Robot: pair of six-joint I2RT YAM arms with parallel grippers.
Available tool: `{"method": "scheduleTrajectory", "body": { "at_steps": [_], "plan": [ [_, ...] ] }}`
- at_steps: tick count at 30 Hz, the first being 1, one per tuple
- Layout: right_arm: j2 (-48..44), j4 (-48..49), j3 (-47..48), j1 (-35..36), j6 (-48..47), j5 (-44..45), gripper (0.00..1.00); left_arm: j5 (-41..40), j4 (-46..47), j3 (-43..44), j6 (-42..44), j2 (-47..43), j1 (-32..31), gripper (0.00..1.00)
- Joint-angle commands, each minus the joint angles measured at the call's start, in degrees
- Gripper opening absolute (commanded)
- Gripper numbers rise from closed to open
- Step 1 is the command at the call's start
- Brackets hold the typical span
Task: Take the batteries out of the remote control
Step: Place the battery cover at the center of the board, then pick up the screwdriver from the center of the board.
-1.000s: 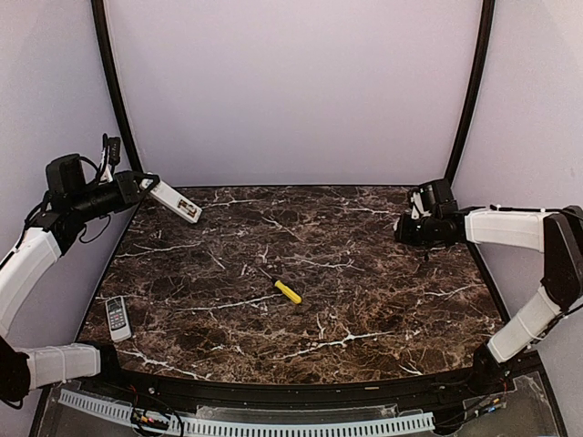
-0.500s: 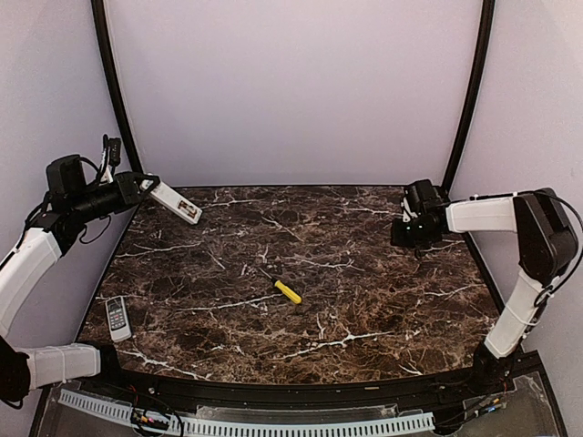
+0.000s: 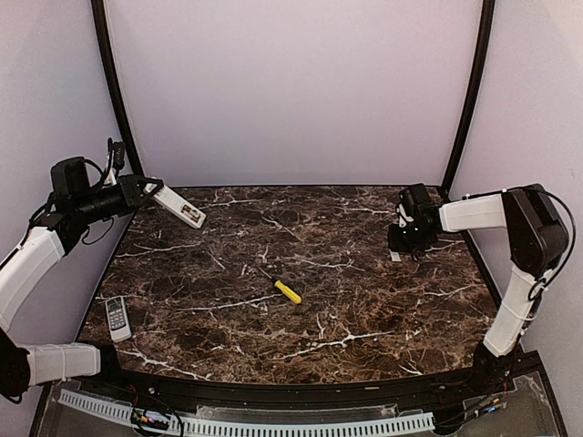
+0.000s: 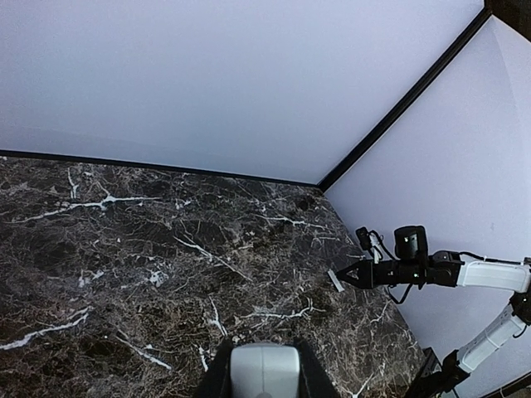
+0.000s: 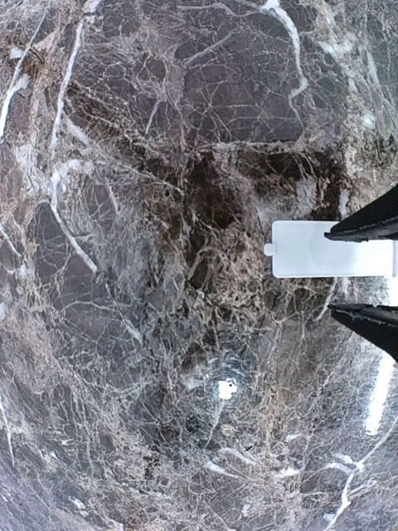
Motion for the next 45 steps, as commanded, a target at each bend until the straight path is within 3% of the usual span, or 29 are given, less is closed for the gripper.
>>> {"method": "scheduleTrajectory", "body": {
  "at_steps": [1, 7, 11, 18, 28, 45],
  "plan": [
    [0.6, -0.1, 0.7, -0.1, 0.4, -0.2, 0.27, 1.5, 1.8, -0.9, -0.5, 0.0, -0.5, 0.00],
    [-2.9, -0.8, 0.7, 1.0, -0.6, -3.0, 0.35, 1.1, 1.8, -0.9, -0.4, 0.3, -0.6, 0.00],
    [-7.4, -0.4, 1.0, 7.0, -3.8, -3.8, 0.46, 0.8, 1.8, -0.8, -0.2, 0.3, -0.7, 0.00],
    [-9.3, 3.1, 1.5, 18.5, -3.6, -8.7, 0.50, 1.5, 1.8, -1.0, -0.7, 0.7, -0.6, 0.00],
    [-0.5, 3.0, 7.4, 30.9, -2.1, -10.7, 0.52, 1.7, 1.8, -0.8, -0.4, 0.9, -0.6, 0.00],
    [11.5, -0.9, 14.5, 37.4, -2.7, -7.5, 0.50, 1.8, 1.8, -0.8, -0.5, 1.4, -2.6, 0.00]
  ]
}}
